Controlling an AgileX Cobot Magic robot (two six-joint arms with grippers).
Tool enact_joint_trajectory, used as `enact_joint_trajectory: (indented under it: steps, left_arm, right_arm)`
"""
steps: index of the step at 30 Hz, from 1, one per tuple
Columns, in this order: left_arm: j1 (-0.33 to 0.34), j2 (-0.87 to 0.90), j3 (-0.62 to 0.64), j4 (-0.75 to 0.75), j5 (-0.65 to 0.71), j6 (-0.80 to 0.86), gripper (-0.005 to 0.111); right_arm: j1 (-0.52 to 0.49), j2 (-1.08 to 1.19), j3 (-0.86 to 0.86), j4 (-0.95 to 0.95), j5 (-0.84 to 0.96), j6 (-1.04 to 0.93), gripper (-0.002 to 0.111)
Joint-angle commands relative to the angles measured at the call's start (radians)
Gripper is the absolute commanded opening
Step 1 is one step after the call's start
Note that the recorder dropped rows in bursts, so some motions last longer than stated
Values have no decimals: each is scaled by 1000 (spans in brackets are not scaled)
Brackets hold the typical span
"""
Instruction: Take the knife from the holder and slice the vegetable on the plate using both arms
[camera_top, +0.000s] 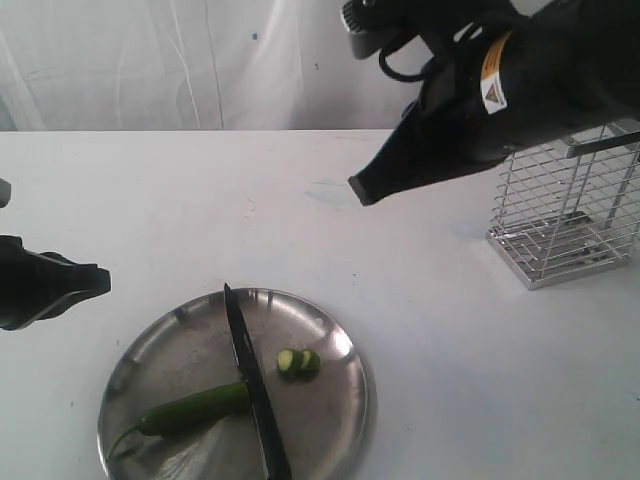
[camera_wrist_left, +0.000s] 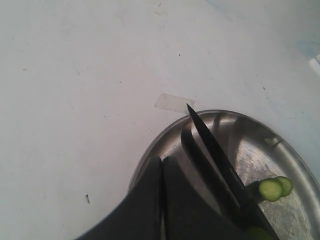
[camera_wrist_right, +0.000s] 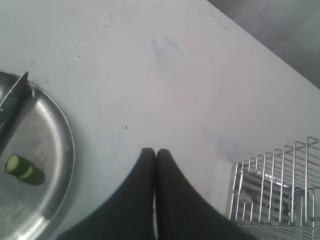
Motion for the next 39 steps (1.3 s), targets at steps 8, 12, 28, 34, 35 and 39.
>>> enact_joint_trajectory:
  steps: [8,12,28,34,35,39]
  left_arm:
    - [-6,1,-2,-21,16,28,0]
    - [-6,1,-2,-21,16,28,0]
    - [-6,1,-2,-21,8,39,0]
    - [-6,1,0,-21,19,43,0]
    - [-6,1,0,-21,19,50,0]
    - [-6,1,0,-21,19,50,0]
  right_arm:
    - [-6,-6,110,-48,-53,41,0]
    - [-6,-6,135,-48,-78,68,0]
    - [-287,-298,158,-277,-86,386,0]
    - [-337,-551,321,-340,-154,396,0]
    - [-337,-613,370,-383,-178,400,0]
    - [-337,-795,502,-551,-200,400,0]
